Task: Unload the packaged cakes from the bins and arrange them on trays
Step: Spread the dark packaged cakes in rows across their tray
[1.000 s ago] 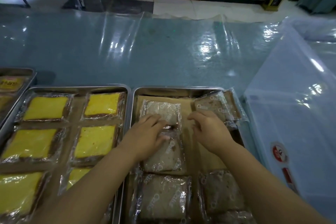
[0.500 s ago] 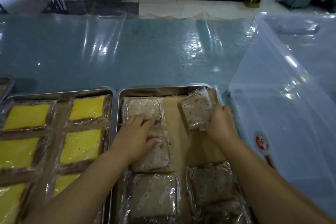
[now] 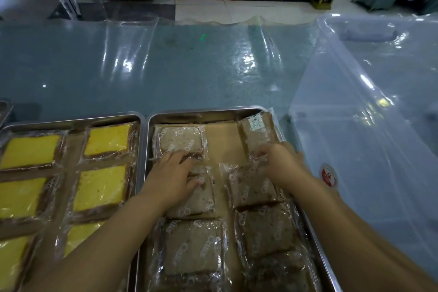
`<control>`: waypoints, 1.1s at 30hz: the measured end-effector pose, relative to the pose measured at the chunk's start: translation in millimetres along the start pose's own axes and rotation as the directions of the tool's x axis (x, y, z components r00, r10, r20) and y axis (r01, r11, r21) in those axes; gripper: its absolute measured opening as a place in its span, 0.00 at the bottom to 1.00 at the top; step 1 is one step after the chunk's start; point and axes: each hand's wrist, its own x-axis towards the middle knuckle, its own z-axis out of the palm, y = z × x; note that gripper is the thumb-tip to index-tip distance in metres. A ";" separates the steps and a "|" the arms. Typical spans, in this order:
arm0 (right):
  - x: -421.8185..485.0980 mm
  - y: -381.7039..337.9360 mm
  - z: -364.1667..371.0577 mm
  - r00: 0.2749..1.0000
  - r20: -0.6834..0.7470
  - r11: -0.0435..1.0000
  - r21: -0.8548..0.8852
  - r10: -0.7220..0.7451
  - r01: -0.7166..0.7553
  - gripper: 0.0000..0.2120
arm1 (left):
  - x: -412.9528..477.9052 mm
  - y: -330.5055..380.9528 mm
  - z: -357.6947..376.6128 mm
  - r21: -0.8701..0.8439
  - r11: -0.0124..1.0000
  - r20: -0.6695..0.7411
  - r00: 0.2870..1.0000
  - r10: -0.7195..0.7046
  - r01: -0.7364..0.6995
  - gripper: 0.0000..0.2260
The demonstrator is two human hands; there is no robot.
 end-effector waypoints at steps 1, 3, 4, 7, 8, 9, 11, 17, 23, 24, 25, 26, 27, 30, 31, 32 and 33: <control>0.8 -1.1 0.3 0.998 -0.068 0.998 0.055 0.012 -0.009 0.15 | 1.3 0.9 -0.9 0.002 1.000 -0.013 1.000 0.008 -0.008 0.24; 7.1 -3.1 -0.4 0.977 -0.191 0.988 0.139 0.100 -0.074 0.18 | 5.0 1.3 -2.8 0.014 1.000 -0.029 0.999 0.020 -0.019 0.23; 12.3 -4.0 -0.8 0.966 -0.211 0.983 0.135 0.152 -0.125 0.21 | 7.3 1.1 -3.7 0.015 1.000 -0.034 0.999 0.020 -0.020 0.23; 29.7 -5.9 -2.0 0.942 -0.143 0.953 0.083 0.302 -0.293 0.25 | 15.2 0.0 -7.3 0.009 1.000 -0.040 0.999 0.008 -0.008 0.23; 34.7 -6.4 -2.9 0.933 -0.109 0.939 0.072 0.342 -0.336 0.26 | 17.9 -0.5 -8.2 0.012 1.000 -0.035 0.999 0.004 -0.003 0.23; 38.7 -7.0 -4.3 0.924 -0.086 0.927 0.076 0.372 -0.366 0.27 | 20.5 -1.1 -8.8 0.017 1.000 -0.026 1.000 -0.002 0.002 0.24; 44.7 -7.8 -7.6 0.919 -0.101 0.923 0.094 0.382 -0.373 0.27 | 24.4 -2.9 -9.5 0.028 0.999 -0.002 1.000 -0.015 0.015 0.24; 51.8 -16.4 -7.7 0.883 -0.463 0.993 0.042 -0.080 0.113 0.19 | 25.6 -12.1 -8.3 0.035 0.999 -0.037 0.999 -0.018 0.020 0.23; 40.1 -12.6 13.0 0.793 -0.362 0.868 -0.123 -0.490 0.480 0.14 | 21.4 -14.8 -6.4 0.026 0.999 -0.096 0.995 -0.024 0.026 0.20; 37.5 -7.4 17.5 0.820 -0.305 0.874 -0.129 -0.484 0.468 0.16 | 20.2 -15.7 -6.1 0.026 0.999 -0.100 0.995 -0.024 0.027 0.20; 34.6 -2.5 21.2 0.858 -0.241 0.892 -0.137 -0.453 0.432 0.18 | 19.4 -16.4 -5.7 0.027 0.999 -0.102 0.994 -0.023 0.026 0.20; 33.2 2.7 24.7 0.895 -0.182 0.912 -0.143 -0.406 0.385 0.20 | 18.9 -16.9 -5.5 0.027 0.999 -0.105 0.994 -0.021 0.024 0.20; 32.3 7.0 27.3 0.923 -0.145 0.932 -0.127 -0.357 0.340 0.20 | 18.6 -16.7 -5.3 0.025 0.999 -0.106 0.994 -0.021 0.024 0.20; 30.4 4.9 30.7 0.948 -0.145 0.958 -0.013 -0.284 0.286 0.22 | 19.1 -14.2 -4.1 0.026 0.999 -0.099 0.995 -0.030 0.033 0.20; 29.7 -0.2 31.9 0.946 -0.142 0.956 0.000 -0.292 0.295 0.23 | 19.4 -13.2 -3.1 0.031 0.999 -0.090 0.995 -0.034 0.037 0.21; 29.5 -6.3 33.5 0.947 -0.116 0.954 0.006 -0.298 0.301 0.24 | 20.3 -12.4 -2.0 0.036 0.998 -0.080 0.996 -0.038 0.041 0.22; 28.7 -11.9 36.7 0.952 -0.069 0.954 0.009 -0.298 0.299 0.26 | 20.7 -11.7 -0.4 0.041 0.998 -0.063 0.997 -0.044 0.046 0.23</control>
